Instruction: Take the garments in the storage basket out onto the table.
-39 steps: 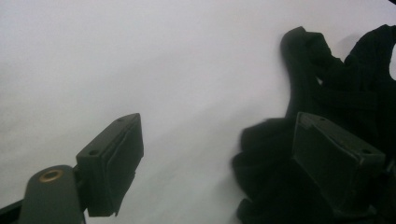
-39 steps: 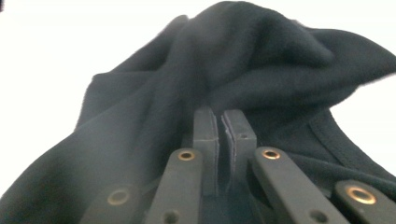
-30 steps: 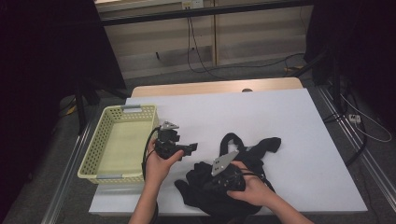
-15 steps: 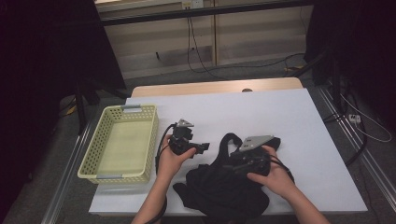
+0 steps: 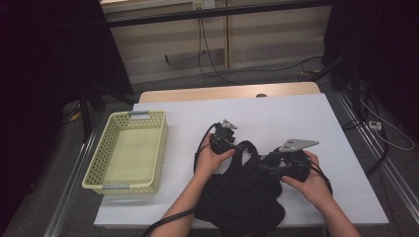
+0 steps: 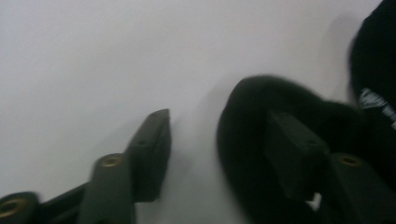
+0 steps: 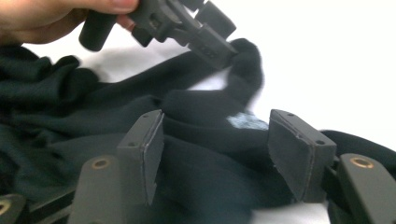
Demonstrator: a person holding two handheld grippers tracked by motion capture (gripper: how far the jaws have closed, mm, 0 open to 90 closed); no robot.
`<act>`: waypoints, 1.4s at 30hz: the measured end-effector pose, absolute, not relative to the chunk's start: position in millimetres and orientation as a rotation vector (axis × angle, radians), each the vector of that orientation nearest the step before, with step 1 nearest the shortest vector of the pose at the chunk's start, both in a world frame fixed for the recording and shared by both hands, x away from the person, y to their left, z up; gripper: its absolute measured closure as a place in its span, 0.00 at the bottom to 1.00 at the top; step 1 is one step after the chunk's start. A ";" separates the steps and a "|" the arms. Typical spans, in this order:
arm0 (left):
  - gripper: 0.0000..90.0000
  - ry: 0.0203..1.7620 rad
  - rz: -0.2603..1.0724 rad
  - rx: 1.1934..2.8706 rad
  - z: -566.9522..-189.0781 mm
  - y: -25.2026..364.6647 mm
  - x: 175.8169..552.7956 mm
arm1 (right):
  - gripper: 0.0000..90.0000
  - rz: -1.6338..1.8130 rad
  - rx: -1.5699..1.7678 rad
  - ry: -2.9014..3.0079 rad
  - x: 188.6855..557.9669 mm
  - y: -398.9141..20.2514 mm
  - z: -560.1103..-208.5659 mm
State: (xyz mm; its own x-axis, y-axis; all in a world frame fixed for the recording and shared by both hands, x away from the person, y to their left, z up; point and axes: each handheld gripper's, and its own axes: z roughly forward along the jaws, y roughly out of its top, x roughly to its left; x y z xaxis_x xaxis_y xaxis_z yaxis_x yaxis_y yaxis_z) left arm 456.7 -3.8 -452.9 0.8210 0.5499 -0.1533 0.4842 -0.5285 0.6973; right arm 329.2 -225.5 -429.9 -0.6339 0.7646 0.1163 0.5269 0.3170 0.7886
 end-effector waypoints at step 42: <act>0.95 1.009 0.245 2.105 -384.4 105.2 454.9 | 0.92 1.207 1.317 2.125 403.3 -235.5 -432.4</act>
State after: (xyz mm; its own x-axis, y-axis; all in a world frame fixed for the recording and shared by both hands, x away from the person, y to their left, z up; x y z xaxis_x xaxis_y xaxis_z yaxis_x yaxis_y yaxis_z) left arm 454.9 105.2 -384.4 0.6670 0.7303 -0.1475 0.5815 -0.3865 0.7158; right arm 403.3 -235.5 -432.4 -0.4990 0.8575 0.1255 0.5469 0.1992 0.8132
